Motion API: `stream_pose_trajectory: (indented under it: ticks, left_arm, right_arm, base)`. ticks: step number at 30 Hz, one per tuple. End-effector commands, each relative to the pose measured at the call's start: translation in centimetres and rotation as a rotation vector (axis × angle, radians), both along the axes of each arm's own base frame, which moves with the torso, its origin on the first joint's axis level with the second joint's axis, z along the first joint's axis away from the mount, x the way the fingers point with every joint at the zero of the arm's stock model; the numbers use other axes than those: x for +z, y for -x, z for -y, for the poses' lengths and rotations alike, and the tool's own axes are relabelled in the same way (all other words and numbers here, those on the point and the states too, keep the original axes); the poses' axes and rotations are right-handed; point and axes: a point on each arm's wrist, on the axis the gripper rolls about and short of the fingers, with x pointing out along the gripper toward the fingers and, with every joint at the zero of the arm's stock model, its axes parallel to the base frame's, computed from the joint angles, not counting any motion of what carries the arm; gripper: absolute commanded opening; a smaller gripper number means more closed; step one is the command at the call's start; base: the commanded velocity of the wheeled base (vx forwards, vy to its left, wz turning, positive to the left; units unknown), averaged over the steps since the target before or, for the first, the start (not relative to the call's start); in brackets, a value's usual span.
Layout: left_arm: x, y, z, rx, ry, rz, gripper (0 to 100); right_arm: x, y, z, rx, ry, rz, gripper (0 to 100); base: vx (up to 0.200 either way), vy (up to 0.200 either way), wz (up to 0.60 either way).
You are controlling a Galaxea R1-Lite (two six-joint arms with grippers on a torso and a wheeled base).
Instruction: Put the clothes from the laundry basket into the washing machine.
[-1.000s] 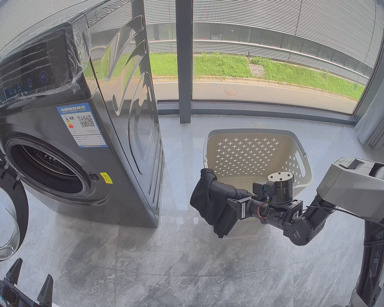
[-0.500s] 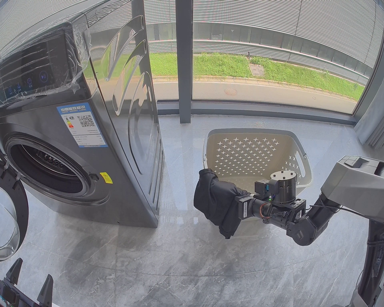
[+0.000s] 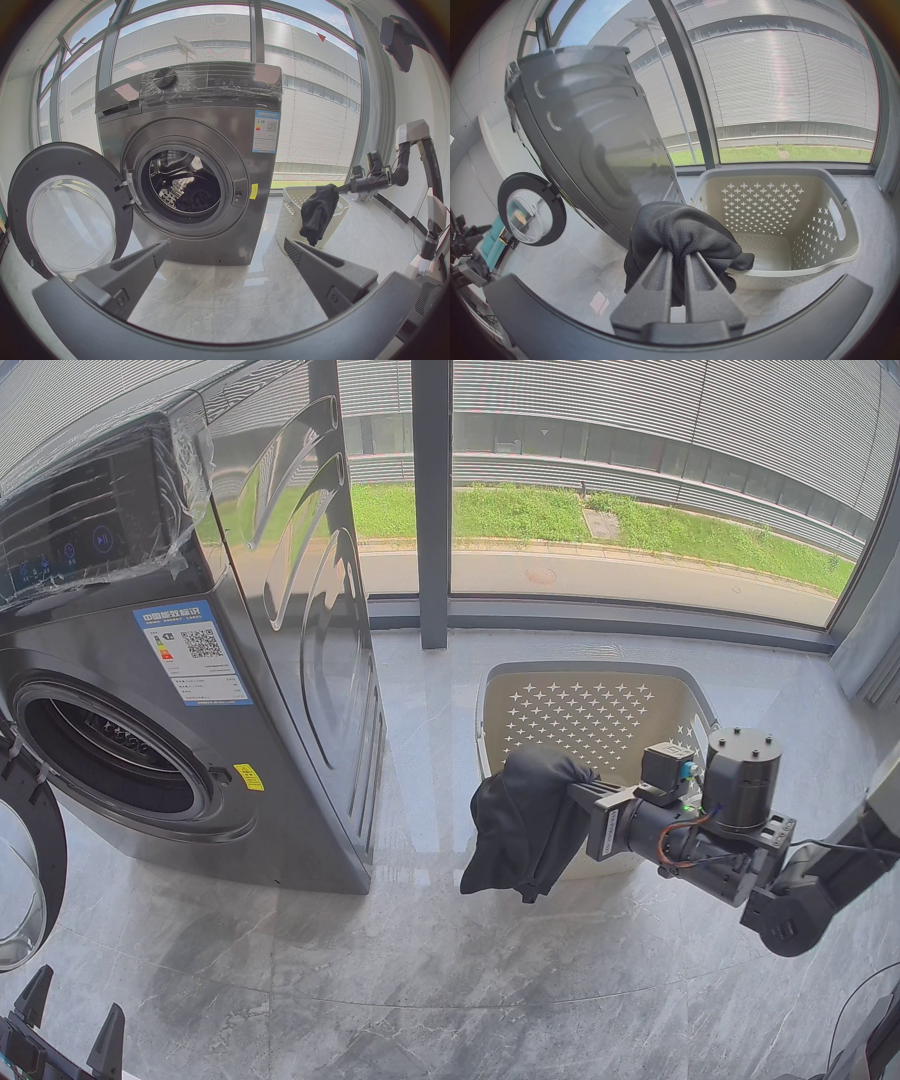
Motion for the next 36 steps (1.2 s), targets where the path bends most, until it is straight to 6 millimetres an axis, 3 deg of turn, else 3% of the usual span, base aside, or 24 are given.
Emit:
stream_pose_trajectory:
  ticks: [1,3,9,29,36]
  left_arm:
    - [-0.5,0.0,0.0,0.000,-0.002,-0.003,100]
    - [-0.5,0.0,0.0,0.002,-0.002,-0.001,100]
    - [-0.5,0.0,0.0,0.000,-0.002,-0.001,100]
    - [-0.5,0.0,0.0,-0.004,-0.002,-0.004,100]
    - [-0.5,0.0,0.0,-0.004,-0.002,-0.004,100]
  right_arm:
    - [3.6,3.8,1.3,0.026,-0.063,0.090,0]
    - [4.9,5.5,2.4,0.032,-0.093,0.133,0]
    - [6.7,7.1,3.5,0.039,-0.138,0.195,0]
    - [7.2,8.5,4.1,0.070,-0.158,0.215,0]
    - [7.1,8.6,4.0,0.085,-0.156,0.210,0]
  base:
    - [0.000,0.000,0.00]
    - [0.000,0.000,0.00]
    - [0.000,0.000,0.00]
    - [0.000,0.000,0.00]
    - [-0.200,0.000,0.00]
